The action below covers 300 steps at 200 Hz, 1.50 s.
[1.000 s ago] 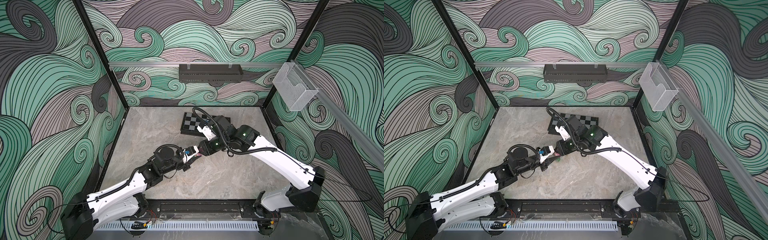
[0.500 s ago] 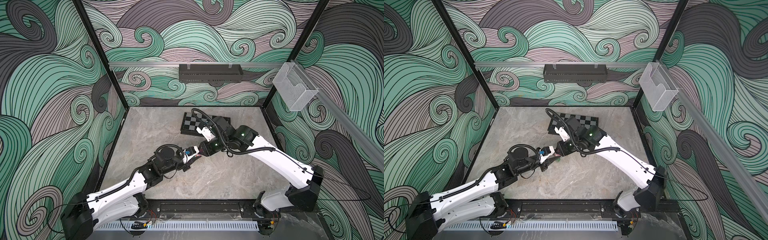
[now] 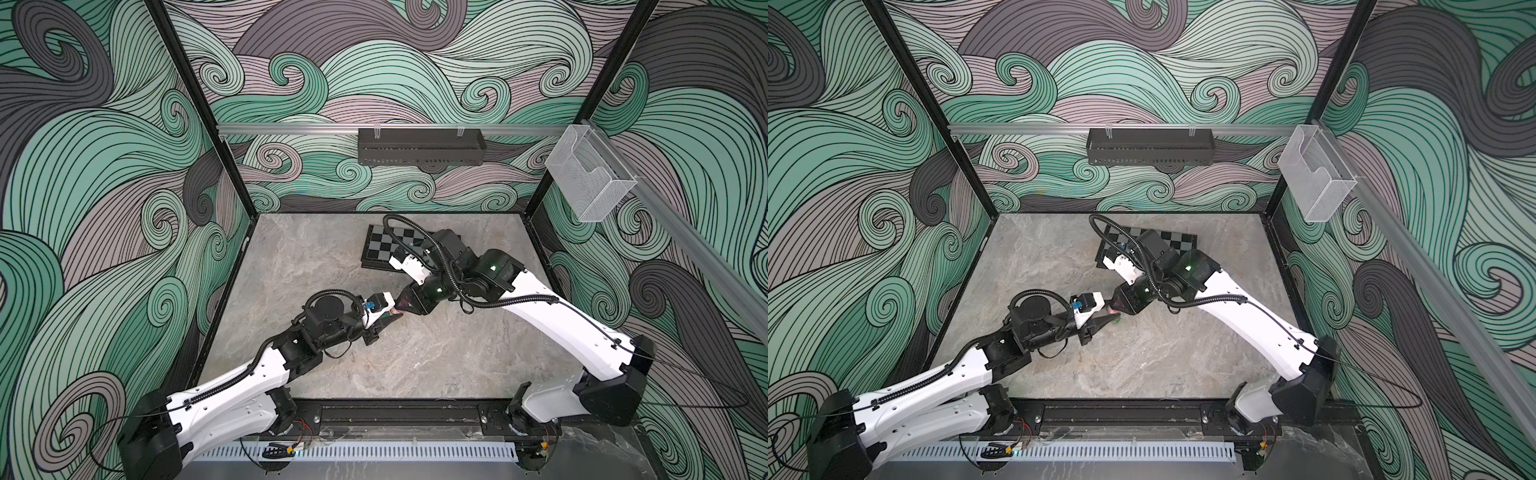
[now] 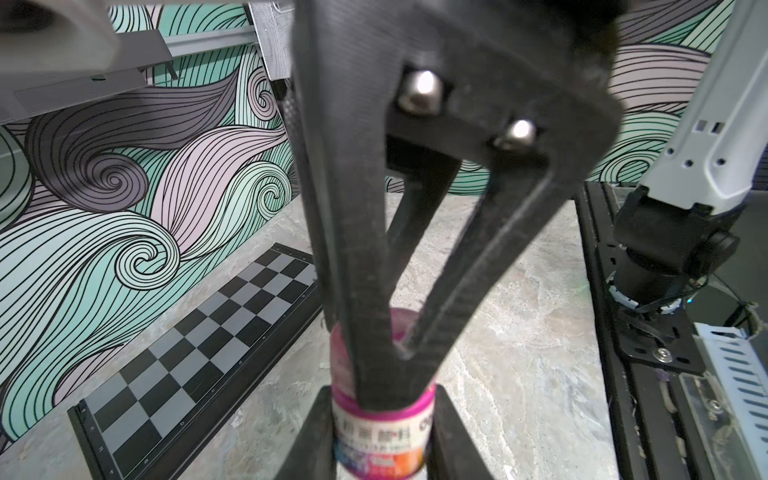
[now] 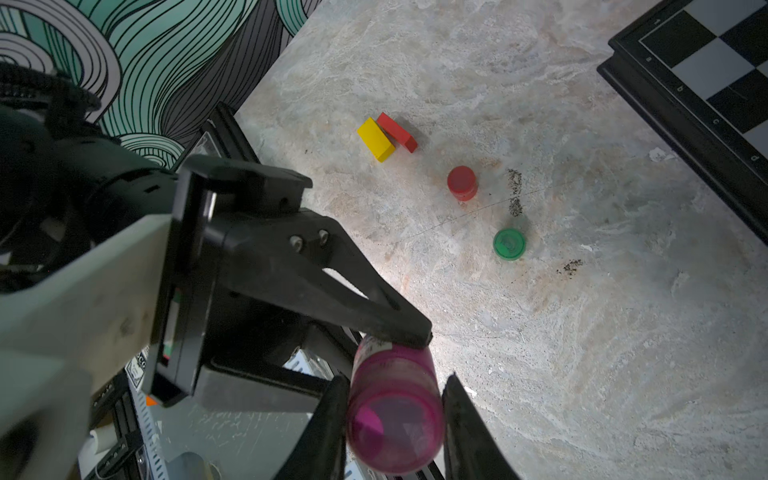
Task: Close the paint jar lid
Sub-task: Screw the lid onto the paint jar.
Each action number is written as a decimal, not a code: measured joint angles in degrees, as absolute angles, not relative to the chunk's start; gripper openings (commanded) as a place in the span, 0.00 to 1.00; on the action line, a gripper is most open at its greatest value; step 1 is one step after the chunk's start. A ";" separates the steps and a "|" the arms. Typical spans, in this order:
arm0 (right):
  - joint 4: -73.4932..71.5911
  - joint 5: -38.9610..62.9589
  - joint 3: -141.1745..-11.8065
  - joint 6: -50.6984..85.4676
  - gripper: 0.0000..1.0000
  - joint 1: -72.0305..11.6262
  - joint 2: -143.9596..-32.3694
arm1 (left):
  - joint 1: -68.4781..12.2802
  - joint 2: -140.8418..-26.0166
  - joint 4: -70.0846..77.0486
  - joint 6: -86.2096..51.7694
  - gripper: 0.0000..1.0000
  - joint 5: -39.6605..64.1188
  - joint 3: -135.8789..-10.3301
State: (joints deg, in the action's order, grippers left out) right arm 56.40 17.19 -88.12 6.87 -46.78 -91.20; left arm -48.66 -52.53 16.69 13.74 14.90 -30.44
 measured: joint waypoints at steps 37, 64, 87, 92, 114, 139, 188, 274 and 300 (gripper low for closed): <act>56.10 19.70 -86.41 -1.08 0.21 -46.50 -88.44 | -48.69 -52.49 18.02 12.97 0.01 18.24 -30.44; 55.29 21.74 -83.99 -7.25 0.22 -46.37 -86.15 | -48.69 -52.49 18.17 12.71 0.01 20.78 -30.44; 55.05 22.98 -83.13 -11.86 0.23 -46.30 -85.47 | -48.69 -52.51 18.11 12.40 0.01 22.28 -30.44; 55.02 23.16 -83.09 -12.82 0.23 -46.28 -85.47 | -48.69 -52.51 18.06 12.36 0.01 22.48 -30.44; 54.87 24.14 -82.83 -16.40 0.23 -46.17 -85.49 | -48.69 -52.49 17.91 12.14 0.01 23.57 -30.44; 54.65 25.93 -82.11 -20.64 0.23 -45.71 -85.47 | -48.69 -52.49 17.39 11.92 0.01 24.25 -30.44; 51.20 30.81 -78.22 -27.24 0.23 -44.03 -83.88 | -48.69 -52.49 16.62 11.73 0.01 25.12 -30.44; 41.74 35.57 -71.59 -29.87 0.73 -44.47 -78.98 | -48.84 -52.53 18.26 11.38 0.01 24.08 -30.44; 40.29 34.28 -71.88 -24.29 0.75 -44.49 -77.60 | -48.84 -52.53 18.52 11.62 0.01 20.60 -30.44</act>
State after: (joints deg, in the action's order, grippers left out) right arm 40.29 34.28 -71.88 -24.29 -44.49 -77.60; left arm -48.84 -52.53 18.52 11.62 20.60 -30.44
